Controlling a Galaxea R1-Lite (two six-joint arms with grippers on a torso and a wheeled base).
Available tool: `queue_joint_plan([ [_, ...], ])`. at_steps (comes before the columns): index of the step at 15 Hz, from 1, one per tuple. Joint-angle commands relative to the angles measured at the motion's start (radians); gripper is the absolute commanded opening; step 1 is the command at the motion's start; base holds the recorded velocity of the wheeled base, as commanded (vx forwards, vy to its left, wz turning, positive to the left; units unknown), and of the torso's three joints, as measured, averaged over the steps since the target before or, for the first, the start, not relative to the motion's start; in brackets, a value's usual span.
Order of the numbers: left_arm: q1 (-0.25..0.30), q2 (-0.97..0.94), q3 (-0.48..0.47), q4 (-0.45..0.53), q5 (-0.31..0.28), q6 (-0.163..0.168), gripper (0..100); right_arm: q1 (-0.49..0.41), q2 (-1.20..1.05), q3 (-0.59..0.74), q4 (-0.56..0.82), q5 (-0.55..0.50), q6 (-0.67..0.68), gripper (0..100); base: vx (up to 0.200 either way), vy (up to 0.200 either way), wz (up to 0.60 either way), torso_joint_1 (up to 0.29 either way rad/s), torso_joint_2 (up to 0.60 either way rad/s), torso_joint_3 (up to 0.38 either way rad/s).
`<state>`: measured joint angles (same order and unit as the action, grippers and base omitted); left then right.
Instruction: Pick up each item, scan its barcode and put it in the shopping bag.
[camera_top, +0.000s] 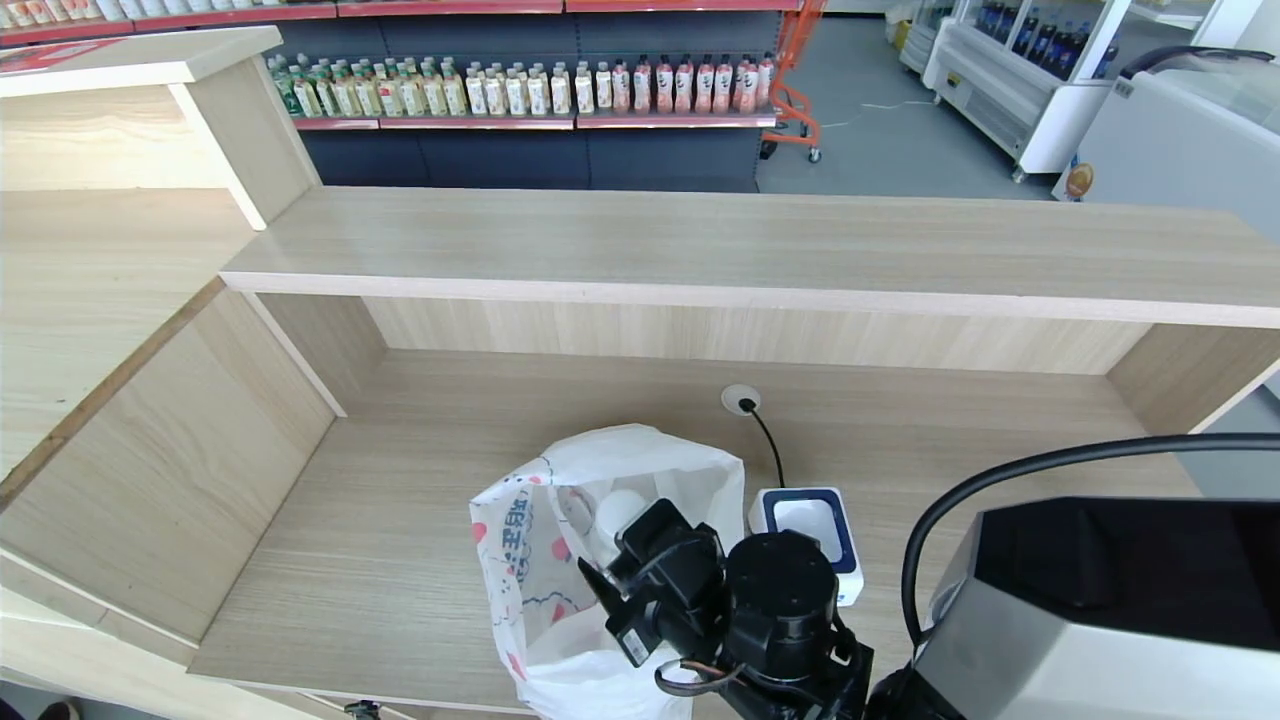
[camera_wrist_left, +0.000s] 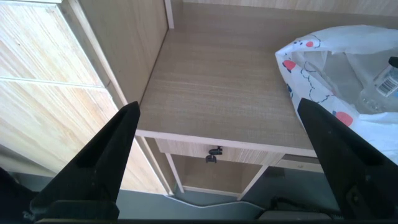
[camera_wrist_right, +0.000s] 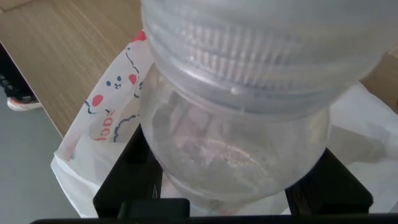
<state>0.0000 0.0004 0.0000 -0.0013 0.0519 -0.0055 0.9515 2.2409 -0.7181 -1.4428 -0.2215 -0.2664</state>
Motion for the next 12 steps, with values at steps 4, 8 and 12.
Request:
queue_joint_plan([
  [4, 0.0, 0.0, 0.0, 0.0, 0.0, -0.001, 100, -0.007, 0.037, 0.0, -0.013, 0.045, -0.02, 0, 0.0, 0.0, 0.0, 0.0, 0.0, 0.0],
  [8, 0.0, 0.0, 0.0, 0.0, 0.0, -0.001, 100, -0.007, 0.051, 0.016, -0.033, 0.047, -0.022, 0, 0.0, 0.0, 0.0, 0.0, 0.0, 0.0],
  [12, 0.0, 0.0, 0.0, 0.0, 0.0, -0.001, 100, -0.003, 0.059, 0.049, -0.064, 0.05, -0.024, 0, 0.0, 0.0, 0.0, 0.0, 0.0, 0.0],
])
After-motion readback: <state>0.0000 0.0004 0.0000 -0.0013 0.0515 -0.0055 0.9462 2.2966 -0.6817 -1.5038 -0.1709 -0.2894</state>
